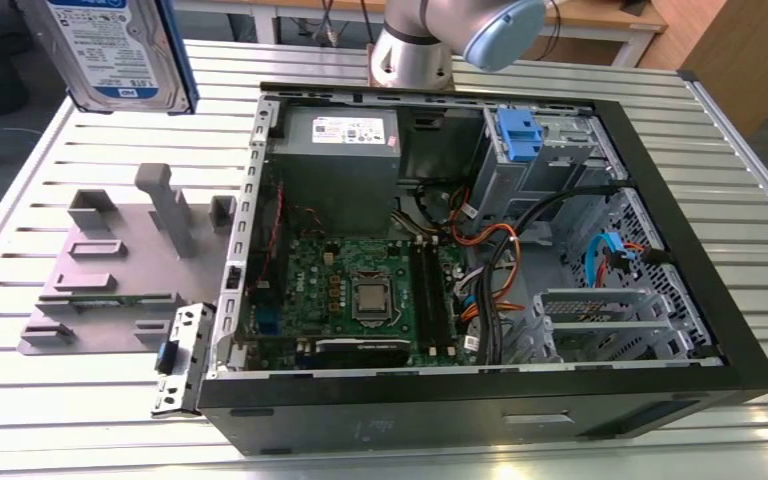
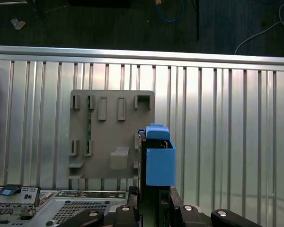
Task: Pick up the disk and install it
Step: 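Pick up the disk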
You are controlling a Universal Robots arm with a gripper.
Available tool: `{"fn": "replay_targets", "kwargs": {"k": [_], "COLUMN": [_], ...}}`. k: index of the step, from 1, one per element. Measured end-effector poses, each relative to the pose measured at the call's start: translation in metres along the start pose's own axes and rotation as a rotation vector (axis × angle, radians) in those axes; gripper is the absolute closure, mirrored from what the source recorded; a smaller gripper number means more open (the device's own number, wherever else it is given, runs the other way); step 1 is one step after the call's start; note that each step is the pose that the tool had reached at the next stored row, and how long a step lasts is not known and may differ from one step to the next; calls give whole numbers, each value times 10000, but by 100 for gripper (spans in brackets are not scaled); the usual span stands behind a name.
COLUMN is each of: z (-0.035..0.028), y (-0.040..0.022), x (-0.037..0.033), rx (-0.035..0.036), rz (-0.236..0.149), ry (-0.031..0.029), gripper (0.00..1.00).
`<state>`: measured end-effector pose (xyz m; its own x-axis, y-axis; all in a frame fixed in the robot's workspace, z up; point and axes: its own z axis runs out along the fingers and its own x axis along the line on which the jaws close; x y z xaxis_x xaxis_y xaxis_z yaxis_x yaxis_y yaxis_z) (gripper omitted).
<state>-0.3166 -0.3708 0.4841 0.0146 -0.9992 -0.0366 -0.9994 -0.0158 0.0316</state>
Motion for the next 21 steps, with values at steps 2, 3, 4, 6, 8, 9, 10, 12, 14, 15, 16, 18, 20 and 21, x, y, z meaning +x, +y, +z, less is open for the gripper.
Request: {"fn": "replay_targets", "kwargs": {"k": [2, 3, 4, 6, 8, 9, 10, 12, 14, 15, 16, 18, 20, 21], "z": [0, 0, -1, -2, -2, -2, -3, -3, -3, -4, -4, -4, -4, -4], "y": [-16, -23, -31, -48, -65, -74, -83, -98, -112, -118, -122, -127, -128, -128], "x": [0, 0, 1, 1, 1, 1, 1, 1, 1, 1, 1, 2, 2, 1], "rx": [0, 1, 0, 0, 1, 0, 0, 0, 1, 0, -1, 1, 1, 0], "rz": [0, 0, 0, 0, 0, 0, 0, 0, 0, 0, 1, 1, 0, 0], "ry": [0, 0, 0, 0, -1, 0, 0, 1, 0, 0, 0, 0, -1, 0], "gripper": [65, 65, 65, 65, 65, 65, 65, 65, 65, 65, 65, 65, 65, 65]}}
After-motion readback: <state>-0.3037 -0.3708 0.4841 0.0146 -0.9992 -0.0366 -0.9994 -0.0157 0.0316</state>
